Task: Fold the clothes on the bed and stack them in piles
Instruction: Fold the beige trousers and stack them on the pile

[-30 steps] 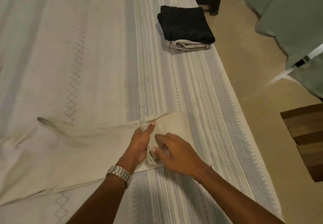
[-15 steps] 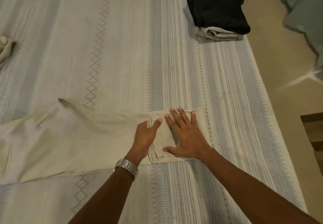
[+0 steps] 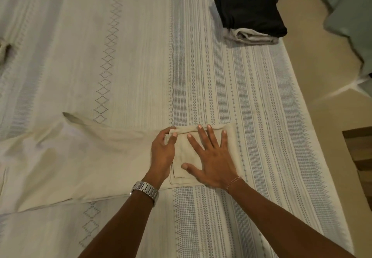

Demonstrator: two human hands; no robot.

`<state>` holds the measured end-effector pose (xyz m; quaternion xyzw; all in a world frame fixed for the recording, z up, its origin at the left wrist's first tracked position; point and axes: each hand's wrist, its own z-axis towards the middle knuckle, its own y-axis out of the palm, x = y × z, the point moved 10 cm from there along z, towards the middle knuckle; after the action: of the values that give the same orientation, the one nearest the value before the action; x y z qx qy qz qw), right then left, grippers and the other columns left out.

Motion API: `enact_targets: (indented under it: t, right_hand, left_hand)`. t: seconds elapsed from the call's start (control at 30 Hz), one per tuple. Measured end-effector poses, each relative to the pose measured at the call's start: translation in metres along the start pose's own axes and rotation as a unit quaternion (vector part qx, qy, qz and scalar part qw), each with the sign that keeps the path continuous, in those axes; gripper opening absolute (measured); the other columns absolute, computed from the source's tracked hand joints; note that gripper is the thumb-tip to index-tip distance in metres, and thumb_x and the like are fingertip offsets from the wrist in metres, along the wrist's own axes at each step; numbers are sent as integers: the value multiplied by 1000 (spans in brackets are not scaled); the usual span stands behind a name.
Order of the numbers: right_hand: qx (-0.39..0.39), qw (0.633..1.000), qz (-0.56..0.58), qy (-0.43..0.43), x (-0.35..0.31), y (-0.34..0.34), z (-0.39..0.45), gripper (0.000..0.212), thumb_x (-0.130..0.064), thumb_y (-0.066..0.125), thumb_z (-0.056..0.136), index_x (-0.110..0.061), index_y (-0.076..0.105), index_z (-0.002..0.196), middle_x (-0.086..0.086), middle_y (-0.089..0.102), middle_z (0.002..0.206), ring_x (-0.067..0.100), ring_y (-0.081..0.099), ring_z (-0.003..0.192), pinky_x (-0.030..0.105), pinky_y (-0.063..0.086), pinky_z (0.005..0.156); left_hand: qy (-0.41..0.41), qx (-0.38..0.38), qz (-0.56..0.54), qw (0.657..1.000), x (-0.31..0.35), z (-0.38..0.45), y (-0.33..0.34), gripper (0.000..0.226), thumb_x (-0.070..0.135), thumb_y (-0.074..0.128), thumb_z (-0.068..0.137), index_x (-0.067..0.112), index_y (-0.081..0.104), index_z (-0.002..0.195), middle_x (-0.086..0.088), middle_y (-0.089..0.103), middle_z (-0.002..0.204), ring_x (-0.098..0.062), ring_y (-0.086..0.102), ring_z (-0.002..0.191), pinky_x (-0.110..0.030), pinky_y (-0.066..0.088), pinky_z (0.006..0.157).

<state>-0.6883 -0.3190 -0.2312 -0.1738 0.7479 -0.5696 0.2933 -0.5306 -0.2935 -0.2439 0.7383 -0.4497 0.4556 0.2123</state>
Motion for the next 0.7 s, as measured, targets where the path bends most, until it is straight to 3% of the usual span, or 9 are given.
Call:
enact_targets:
  t: [0.1, 0.2, 0.23, 0.3, 0.37, 0.4, 0.47, 0.53, 0.7]
  right_hand:
    - [52, 996, 62, 24, 9, -6, -8, 70, -60, 28, 106, -20, 21, 162, 8, 2, 171, 24, -10, 157, 60, 2, 125]
    - [179, 963, 140, 142, 45, -29, -24, 52, -38, 37, 107, -8, 41, 149, 13, 33, 162, 27, 21, 154, 51, 22, 124]
    - [215, 946, 144, 194, 59, -36, -32, 49, -35, 41, 105, -6, 45, 144, 15, 44, 153, 30, 36, 146, 49, 34, 118]
    - [229, 912, 158, 300, 87, -39, -46, 44, -37, 50, 102, -6, 51, 133, 15, 58, 131, 32, 56, 118, 43, 49, 93]
    - [159, 887, 197, 387, 109, -25, -53, 45, -51, 55, 98, -10, 57, 119, 8, 65, 109, 28, 62, 95, 35, 47, 74]
    - [115, 881, 209, 409, 116, -19, -56, 48, -59, 55, 95, -13, 59, 110, 4, 67, 98, 25, 64, 86, 32, 45, 68]
    - [48, 885, 237, 398, 120, -9, -52, 50, -67, 53, 93, -17, 60, 87, -4, 65, 80, 19, 63, 72, 27, 40, 57]
    - [32, 896, 265, 355, 117, -8, -48, 47, -61, 53, 97, -20, 54, 74, -5, 60, 70, 17, 59, 64, 26, 34, 51]
    - [130, 924, 253, 257, 109, -28, -53, 37, -44, 51, 104, -18, 44, 78, 0, 53, 61, 20, 51, 54, 28, 29, 46]
  left_hand:
    - [98, 34, 113, 988, 18, 1, -8, 17, 23, 64, 100, 22, 67, 116, 14, 70, 105, 4, 63, 98, -20, 51, 86]
    - [150, 108, 265, 946, 30, -13, -15, 27, 23, 67, 96, 14, 58, 119, 4, 63, 97, -13, 61, 85, -31, 48, 73]
    - [180, 132, 320, 921, 35, -20, -15, 31, 21, 68, 94, 10, 55, 121, -3, 61, 105, -21, 60, 93, -36, 49, 76]
    - [296, 141, 446, 833, 49, -41, 4, 40, 22, 69, 91, 3, 54, 122, -15, 56, 120, -32, 54, 110, -45, 50, 88]
    - [373, 56, 535, 756, 38, -56, 36, 55, 34, 65, 93, 1, 51, 134, -22, 49, 138, -38, 45, 130, -50, 43, 106]
    - [370, 2, 566, 737, 23, -60, 49, 64, 42, 59, 96, 1, 44, 143, -24, 41, 149, -39, 37, 141, -51, 36, 115]
    - [320, -65, 614, 718, -8, -58, 54, 79, 56, 38, 102, 2, 22, 157, -23, 12, 166, -35, 8, 155, -51, 19, 125]
    - [288, -83, 636, 711, -25, -53, 52, 84, 62, 19, 102, 3, 6, 161, -19, -9, 168, -30, -11, 156, -52, 9, 126]
    - [284, -94, 658, 691, -27, -52, 61, 86, 65, 14, 102, 3, -1, 161, -18, -16, 167, -30, -19, 154, -54, 4, 126]
